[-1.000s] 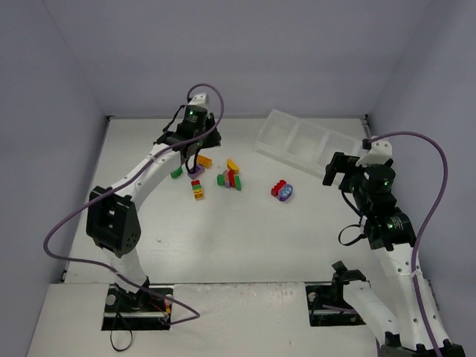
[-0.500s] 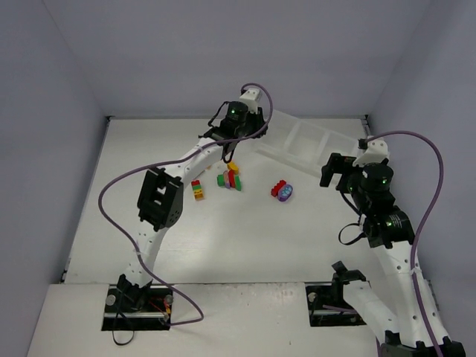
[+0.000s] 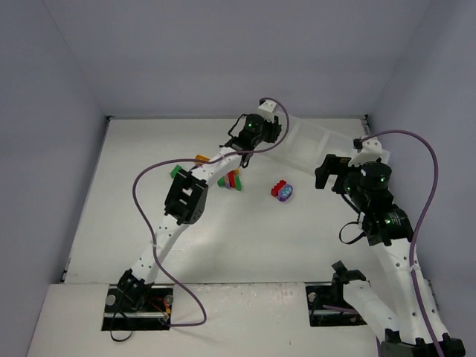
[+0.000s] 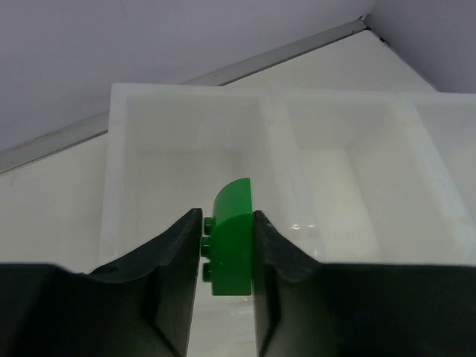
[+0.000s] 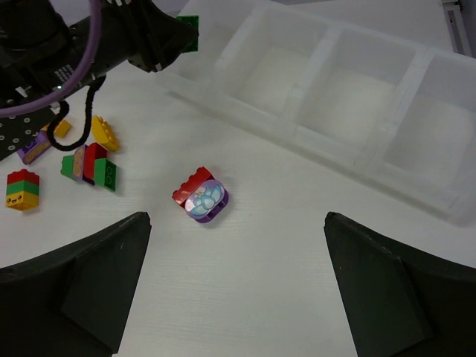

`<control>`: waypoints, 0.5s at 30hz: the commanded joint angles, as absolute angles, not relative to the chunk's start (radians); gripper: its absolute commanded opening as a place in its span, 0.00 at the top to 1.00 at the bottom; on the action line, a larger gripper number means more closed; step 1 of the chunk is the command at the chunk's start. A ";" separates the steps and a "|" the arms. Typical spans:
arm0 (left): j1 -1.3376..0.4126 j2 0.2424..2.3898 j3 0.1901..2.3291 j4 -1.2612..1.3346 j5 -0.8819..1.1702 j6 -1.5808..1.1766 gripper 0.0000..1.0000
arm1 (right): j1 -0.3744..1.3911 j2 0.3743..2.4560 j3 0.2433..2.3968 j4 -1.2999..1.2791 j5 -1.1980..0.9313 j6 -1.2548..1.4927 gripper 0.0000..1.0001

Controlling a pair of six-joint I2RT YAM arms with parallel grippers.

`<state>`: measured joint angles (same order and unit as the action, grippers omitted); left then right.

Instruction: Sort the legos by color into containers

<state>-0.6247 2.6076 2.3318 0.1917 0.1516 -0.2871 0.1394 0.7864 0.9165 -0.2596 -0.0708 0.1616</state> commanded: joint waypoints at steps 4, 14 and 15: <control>-0.629 2.592 2.444 0.301 0.083 -0.262 0.48 | 0.146 0.795 0.931 -0.239 -0.123 0.175 0.00; -0.598 2.280 2.101 0.279 0.009 -0.258 0.35 | 0.146 0.785 0.937 -0.273 -0.156 0.163 0.00; -0.575 2.199 2.056 0.264 -0.024 -0.262 0.35 | 0.146 0.784 0.937 -0.276 -0.160 0.157 0.00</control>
